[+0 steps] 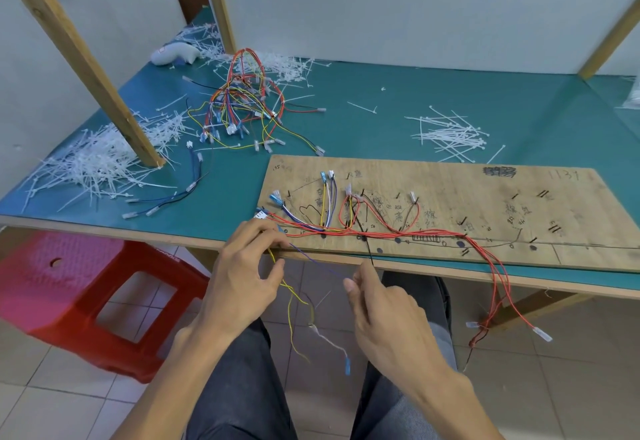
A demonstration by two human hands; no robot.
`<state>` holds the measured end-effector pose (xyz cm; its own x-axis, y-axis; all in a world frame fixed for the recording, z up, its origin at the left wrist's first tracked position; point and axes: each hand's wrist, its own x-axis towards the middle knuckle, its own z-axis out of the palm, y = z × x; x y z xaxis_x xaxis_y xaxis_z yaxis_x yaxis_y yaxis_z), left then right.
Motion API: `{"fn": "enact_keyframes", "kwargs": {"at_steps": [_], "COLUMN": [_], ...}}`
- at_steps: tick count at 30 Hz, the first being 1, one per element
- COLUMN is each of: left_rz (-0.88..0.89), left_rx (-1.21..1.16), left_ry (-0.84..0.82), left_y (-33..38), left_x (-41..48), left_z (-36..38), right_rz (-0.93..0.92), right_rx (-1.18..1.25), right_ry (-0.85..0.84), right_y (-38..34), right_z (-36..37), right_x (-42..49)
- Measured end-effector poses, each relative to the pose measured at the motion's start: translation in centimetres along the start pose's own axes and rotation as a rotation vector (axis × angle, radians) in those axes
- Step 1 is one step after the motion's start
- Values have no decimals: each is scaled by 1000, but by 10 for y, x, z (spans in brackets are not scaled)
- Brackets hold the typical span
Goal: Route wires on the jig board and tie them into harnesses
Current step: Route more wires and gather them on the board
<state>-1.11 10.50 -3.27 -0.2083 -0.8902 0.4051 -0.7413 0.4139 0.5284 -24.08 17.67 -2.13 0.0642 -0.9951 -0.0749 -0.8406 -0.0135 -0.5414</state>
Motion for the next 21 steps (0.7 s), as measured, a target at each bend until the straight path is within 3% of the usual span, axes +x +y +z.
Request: {"fn": "enact_keyframes", "kwargs": {"at_steps": [3,9,13,18,21], "left_rz": [2,4,3,-9,0], "left_rx": [12,30,42,67,90], "left_ry": [5,10,-3,-15,-12], "left_y": [0,1,3,4,5], "left_x": [1,-1,-2,-2,-2], "left_z": [1,3,3,2,4], "right_rz": [-5,-37,57,-37,-74], "right_rx": [341,347,648,316,-111], "right_ry": [15,184,19,-52,-102], "right_y": [11,31,35,48,39], "right_z": [-12,-33,-52,-90,-105], "right_x": [-5,-12,-9,-7,-1]}}
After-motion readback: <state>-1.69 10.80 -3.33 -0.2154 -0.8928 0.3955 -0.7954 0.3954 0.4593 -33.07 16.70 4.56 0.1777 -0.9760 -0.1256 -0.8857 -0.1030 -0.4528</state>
